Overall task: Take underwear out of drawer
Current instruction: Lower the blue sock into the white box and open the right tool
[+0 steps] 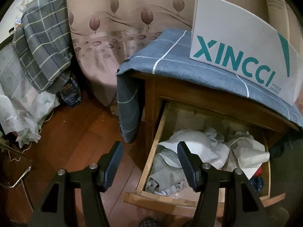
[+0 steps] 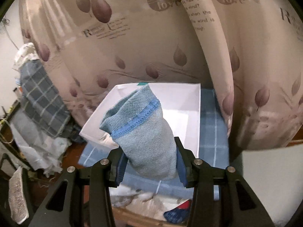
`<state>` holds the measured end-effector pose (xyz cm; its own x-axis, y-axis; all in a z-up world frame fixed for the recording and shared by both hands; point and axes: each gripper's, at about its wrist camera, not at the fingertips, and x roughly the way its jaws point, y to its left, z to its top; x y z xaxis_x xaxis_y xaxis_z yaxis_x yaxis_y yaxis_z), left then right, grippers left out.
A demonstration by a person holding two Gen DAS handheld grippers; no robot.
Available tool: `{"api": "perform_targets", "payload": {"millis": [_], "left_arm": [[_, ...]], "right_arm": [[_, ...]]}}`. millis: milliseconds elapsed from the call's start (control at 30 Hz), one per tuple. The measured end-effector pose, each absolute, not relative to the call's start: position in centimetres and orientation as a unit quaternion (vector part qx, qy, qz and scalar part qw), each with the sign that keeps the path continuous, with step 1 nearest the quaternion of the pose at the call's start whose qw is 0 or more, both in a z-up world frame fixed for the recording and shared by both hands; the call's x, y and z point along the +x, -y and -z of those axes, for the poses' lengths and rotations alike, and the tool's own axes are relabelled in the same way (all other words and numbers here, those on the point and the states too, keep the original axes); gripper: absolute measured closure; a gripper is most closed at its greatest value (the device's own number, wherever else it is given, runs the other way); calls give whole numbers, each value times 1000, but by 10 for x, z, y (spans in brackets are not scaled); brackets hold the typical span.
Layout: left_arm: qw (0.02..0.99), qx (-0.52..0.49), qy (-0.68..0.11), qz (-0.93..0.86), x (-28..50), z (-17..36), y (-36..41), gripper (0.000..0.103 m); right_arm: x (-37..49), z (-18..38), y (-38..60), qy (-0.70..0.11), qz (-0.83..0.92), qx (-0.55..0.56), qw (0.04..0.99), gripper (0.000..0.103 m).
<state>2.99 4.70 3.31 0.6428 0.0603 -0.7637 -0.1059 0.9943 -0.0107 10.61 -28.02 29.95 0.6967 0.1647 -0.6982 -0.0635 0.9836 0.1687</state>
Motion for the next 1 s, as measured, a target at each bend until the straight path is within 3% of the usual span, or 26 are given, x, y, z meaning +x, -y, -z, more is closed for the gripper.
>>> {"api": "perform_targets", "payload": {"millis": [500, 1000], "left_arm": [[905, -31, -423, -47, 29, -30, -50, 42], [900, -58, -430, -41, 34, -27, -59, 42]], "right_arm": [[197, -222, 261, -496, 12, 16, 868, 59], [211, -191, 257, -522, 25, -9, 853, 55]]}}
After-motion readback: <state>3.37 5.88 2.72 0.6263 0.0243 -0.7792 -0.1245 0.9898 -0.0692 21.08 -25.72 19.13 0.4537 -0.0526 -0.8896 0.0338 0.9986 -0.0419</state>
